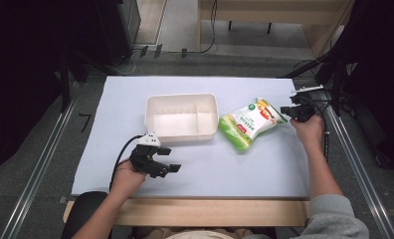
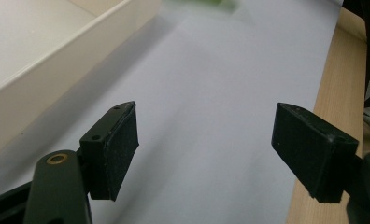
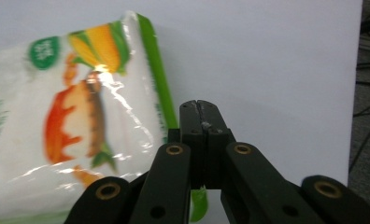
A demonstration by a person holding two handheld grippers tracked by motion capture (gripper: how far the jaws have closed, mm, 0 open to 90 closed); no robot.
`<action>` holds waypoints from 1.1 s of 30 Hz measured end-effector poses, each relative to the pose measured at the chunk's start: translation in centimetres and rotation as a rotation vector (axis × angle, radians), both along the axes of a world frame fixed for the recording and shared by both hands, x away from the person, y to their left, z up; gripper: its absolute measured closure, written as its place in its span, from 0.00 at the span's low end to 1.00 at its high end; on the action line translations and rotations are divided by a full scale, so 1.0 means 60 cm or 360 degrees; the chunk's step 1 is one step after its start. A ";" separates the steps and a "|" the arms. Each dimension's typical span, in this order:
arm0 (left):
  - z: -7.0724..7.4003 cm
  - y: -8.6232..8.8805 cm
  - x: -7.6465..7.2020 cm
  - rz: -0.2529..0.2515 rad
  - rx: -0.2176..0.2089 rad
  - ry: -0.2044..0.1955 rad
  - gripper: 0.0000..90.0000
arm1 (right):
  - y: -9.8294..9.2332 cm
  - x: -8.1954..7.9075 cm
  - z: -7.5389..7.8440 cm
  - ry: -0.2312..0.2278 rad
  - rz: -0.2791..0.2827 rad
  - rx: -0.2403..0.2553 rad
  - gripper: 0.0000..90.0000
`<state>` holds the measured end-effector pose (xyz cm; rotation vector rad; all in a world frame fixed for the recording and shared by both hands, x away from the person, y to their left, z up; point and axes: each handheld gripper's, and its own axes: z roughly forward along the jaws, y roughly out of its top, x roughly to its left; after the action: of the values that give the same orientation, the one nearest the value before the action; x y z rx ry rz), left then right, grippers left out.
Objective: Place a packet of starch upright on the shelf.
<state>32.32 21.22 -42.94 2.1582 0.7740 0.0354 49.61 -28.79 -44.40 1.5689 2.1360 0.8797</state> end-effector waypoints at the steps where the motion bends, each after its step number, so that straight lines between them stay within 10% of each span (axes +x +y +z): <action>1: 0.000 0.000 0.000 -0.0002 0.0005 -0.0001 0.26 | 0.000 0.000 0.000 0.0000 0.0000 0.0000 1.00; 6: 0.000 0.001 -0.001 0.0003 -0.0008 -0.0002 0.26 | 0.009 0.009 -0.026 0.0046 0.0006 -0.0113 1.00; 33: 0.006 0.004 -0.001 0.0010 -0.0016 -0.0017 0.26 | 0.032 -0.102 -0.027 0.0111 0.0238 -0.0058 1.00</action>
<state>32.25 21.46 -42.59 2.1445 0.7730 0.0462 43.52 -26.85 -46.01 1.4578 2.3299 0.8383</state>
